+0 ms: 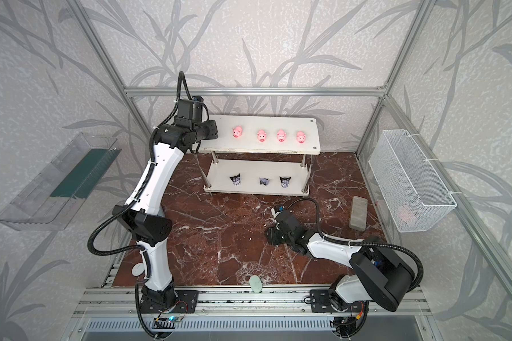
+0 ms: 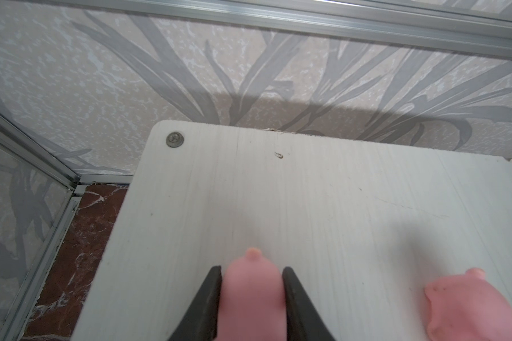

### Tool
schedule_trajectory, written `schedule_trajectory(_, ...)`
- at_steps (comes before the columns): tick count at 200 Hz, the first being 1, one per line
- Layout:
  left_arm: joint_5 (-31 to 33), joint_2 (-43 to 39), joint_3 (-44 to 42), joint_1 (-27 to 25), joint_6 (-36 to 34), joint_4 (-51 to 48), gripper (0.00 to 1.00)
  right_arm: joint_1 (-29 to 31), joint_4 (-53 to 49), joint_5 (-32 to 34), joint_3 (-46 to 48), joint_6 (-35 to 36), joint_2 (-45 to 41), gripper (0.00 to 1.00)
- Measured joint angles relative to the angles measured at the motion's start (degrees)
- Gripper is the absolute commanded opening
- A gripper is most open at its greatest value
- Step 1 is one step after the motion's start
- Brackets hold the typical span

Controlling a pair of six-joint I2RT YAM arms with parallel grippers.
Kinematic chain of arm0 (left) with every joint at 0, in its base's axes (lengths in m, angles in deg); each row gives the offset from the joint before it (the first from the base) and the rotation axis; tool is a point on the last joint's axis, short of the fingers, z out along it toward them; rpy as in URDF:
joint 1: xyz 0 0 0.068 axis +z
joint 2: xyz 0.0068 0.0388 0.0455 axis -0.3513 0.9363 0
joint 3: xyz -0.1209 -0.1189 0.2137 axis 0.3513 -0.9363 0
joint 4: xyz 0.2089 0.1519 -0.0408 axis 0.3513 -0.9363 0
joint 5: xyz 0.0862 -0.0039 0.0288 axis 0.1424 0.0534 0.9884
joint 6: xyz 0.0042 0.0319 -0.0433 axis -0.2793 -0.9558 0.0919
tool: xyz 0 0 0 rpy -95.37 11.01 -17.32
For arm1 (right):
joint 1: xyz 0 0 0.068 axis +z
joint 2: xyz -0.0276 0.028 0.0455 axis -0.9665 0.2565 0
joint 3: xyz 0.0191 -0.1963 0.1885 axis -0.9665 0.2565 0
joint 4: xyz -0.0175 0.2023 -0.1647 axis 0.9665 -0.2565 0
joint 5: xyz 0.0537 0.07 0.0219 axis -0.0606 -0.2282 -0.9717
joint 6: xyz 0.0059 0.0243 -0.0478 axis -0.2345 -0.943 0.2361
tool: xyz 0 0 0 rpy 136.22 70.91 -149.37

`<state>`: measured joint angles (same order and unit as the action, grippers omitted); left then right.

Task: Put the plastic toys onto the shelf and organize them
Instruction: 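Lower the pink pig at the end of the row and open the left gripper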

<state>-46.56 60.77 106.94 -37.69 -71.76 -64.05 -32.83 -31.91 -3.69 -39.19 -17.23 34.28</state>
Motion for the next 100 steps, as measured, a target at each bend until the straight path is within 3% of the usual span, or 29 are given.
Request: schedule_trajectory(100, -0.90, 0.13, 2.23, 0.02, 0.74, -0.39, 0.54, -0.04, 0.31, -0.26, 0.00, -0.17, 1.25, 0.54)
